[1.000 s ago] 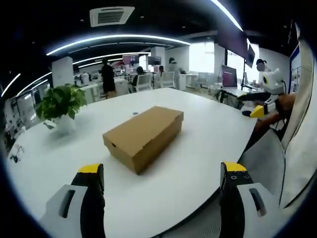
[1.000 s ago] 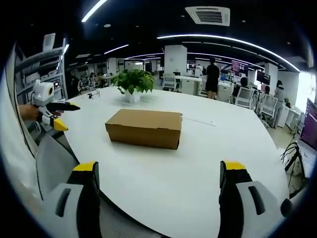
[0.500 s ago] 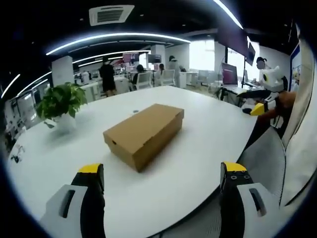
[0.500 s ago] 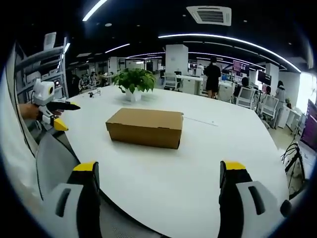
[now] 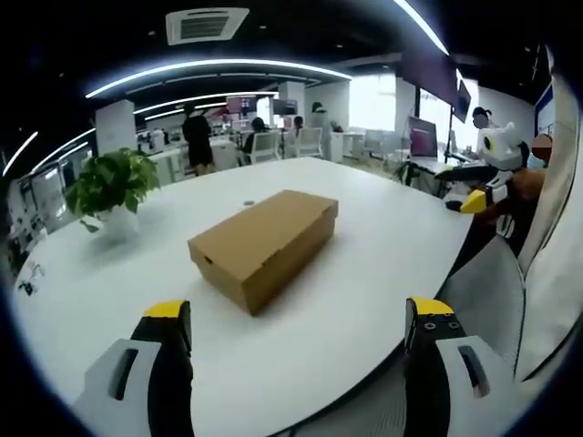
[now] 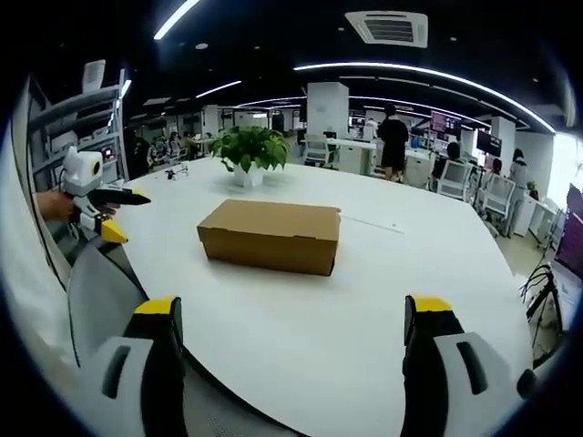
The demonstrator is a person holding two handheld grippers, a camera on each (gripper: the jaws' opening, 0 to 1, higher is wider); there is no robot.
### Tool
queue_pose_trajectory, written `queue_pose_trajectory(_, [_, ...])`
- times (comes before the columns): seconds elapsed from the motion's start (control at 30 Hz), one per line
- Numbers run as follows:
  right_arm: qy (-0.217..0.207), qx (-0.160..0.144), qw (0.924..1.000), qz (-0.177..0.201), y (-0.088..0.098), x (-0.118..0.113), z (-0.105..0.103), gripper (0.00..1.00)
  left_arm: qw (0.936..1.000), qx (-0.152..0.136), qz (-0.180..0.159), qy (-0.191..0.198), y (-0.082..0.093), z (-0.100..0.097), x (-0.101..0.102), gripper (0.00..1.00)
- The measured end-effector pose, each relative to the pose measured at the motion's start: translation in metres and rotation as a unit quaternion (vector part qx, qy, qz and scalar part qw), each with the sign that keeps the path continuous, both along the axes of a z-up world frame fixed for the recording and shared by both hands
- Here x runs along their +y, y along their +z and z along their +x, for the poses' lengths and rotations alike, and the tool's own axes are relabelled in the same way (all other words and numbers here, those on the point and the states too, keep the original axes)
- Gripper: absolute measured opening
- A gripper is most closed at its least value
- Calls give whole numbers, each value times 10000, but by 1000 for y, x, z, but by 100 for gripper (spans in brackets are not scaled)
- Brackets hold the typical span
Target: Operate the shoe box by opening the lid, removing the specified soft item, and placing it in the target area until the item is outside and the box remains undamaged.
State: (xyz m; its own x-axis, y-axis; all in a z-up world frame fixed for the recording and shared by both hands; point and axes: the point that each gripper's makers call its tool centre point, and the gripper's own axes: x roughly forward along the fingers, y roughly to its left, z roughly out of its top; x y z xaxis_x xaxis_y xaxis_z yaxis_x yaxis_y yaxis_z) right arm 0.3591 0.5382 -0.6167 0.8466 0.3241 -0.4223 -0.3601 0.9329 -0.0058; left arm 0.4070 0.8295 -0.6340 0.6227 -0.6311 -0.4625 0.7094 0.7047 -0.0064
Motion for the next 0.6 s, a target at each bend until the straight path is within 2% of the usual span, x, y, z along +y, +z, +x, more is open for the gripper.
queue_pose_trajectory(0.6, [51, 29, 10000, -41, 0, -1, -1, 96, 10000, 5, -9, 2, -2, 1, -1, 100])
